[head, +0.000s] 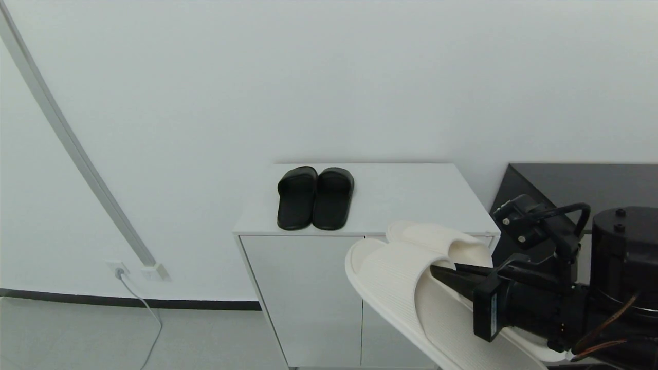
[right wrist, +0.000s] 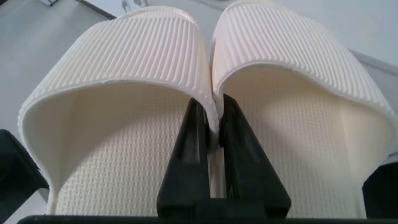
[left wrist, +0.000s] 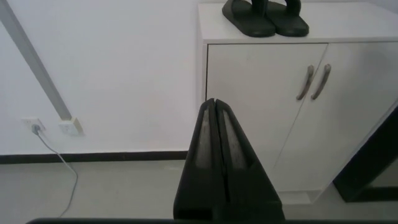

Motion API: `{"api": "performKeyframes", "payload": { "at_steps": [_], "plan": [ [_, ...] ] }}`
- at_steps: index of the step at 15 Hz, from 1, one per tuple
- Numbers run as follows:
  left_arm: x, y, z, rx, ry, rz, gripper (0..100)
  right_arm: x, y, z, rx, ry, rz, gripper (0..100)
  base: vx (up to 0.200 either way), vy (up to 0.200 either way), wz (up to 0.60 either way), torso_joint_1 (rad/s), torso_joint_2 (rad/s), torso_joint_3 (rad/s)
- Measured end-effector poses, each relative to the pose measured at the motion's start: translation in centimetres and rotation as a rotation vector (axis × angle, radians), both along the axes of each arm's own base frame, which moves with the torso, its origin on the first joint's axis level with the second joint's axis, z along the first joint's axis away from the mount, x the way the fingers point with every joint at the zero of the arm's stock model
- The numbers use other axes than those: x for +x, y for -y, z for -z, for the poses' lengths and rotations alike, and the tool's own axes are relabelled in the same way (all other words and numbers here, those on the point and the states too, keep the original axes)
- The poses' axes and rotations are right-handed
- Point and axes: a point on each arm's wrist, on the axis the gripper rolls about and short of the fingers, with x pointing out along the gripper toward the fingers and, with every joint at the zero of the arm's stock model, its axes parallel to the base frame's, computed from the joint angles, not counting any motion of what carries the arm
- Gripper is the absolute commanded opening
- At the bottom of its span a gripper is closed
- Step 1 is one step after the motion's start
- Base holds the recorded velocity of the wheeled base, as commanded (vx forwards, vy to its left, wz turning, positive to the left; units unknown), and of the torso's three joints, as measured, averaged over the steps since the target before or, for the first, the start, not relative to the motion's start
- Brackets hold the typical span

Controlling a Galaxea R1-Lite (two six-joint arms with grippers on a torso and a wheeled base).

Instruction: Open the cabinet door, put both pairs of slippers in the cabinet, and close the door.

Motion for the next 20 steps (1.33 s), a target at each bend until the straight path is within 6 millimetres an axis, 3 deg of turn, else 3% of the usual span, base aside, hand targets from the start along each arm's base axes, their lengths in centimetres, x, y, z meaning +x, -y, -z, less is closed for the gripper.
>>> {"api": "performKeyframes", "payload": {
  "at_steps": [17, 20],
  "plan": [
    [0.0, 0.0, 0.0, 0.001, 0.0, -0.002, 0, -0.4, -0.2, 1.4, -0.052, -0.023, -0.026, 0, 0.0, 0.0, 0.0, 0.0, 0.0, 0.0],
    [0.0, 0.0, 0.0, 0.0, 0.001, -0.002, 0, -0.6, -0.1, 1.5, -0.054, -0.024, -0.029, 0, 0.0, 0.0, 0.0, -0.124, 0.3, 0.163]
  ]
}}
